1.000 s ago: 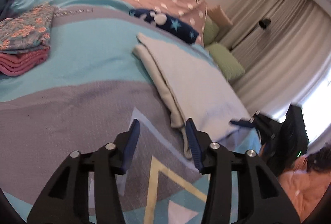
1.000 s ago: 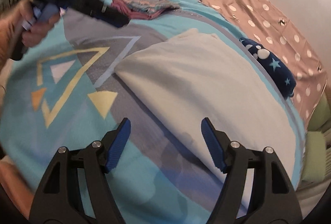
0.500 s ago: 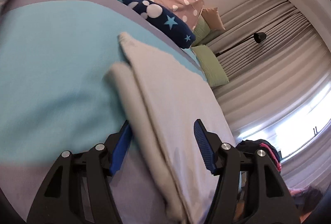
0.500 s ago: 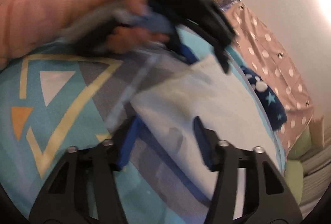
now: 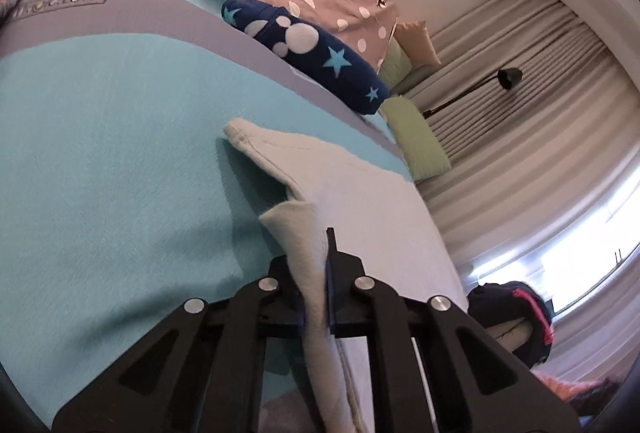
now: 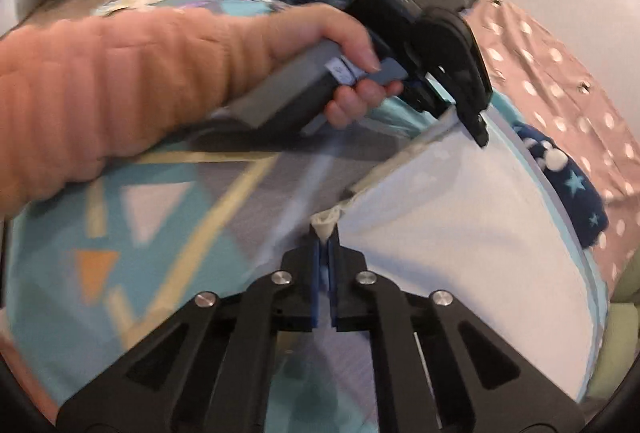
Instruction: Fold small clothes
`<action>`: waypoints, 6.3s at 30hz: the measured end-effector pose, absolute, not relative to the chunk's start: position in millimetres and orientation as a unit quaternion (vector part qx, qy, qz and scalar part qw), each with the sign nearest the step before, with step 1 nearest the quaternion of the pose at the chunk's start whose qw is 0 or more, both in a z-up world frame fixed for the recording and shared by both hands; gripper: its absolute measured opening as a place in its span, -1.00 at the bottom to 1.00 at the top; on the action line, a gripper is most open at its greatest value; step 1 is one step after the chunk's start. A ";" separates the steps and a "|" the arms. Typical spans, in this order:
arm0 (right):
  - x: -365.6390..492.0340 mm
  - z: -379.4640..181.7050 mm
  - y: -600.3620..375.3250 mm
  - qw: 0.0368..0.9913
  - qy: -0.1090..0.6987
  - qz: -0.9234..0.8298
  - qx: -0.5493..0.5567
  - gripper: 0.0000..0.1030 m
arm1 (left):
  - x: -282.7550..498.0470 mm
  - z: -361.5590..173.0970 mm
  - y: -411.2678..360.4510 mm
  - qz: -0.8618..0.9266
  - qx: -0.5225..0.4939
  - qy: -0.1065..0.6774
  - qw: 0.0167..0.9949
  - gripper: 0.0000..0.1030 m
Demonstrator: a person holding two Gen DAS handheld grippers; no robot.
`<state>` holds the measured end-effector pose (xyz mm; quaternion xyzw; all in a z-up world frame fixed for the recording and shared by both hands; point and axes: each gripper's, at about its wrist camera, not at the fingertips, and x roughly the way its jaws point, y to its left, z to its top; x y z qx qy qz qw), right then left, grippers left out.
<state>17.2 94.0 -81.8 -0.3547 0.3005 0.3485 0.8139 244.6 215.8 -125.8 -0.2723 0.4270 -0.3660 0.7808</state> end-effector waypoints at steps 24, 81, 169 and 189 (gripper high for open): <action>11.2 -100.6 107.8 0.833 0.266 0.296 -0.385 -0.34 | 260.0 -143.7 209.9 -0.347 -0.278 0.458 0.770 -0.76; 30.0 -12.0 -186.5 0.921 0.279 0.247 0.114 -0.83 | 259.4 -23.7 -13.9 -0.242 -0.160 0.510 0.810 -0.85; -7.4 -91.0 -347.4 0.898 0.366 0.109 0.218 -0.62 | 25.6 -65.9 -65.9 -0.216 0.161 0.442 0.855 0.62; 60.8 -84.1 -343.1 0.892 0.402 0.082 0.190 -0.59 | 76.5 -88.0 -76.7 -0.192 0.101 0.457 0.863 0.76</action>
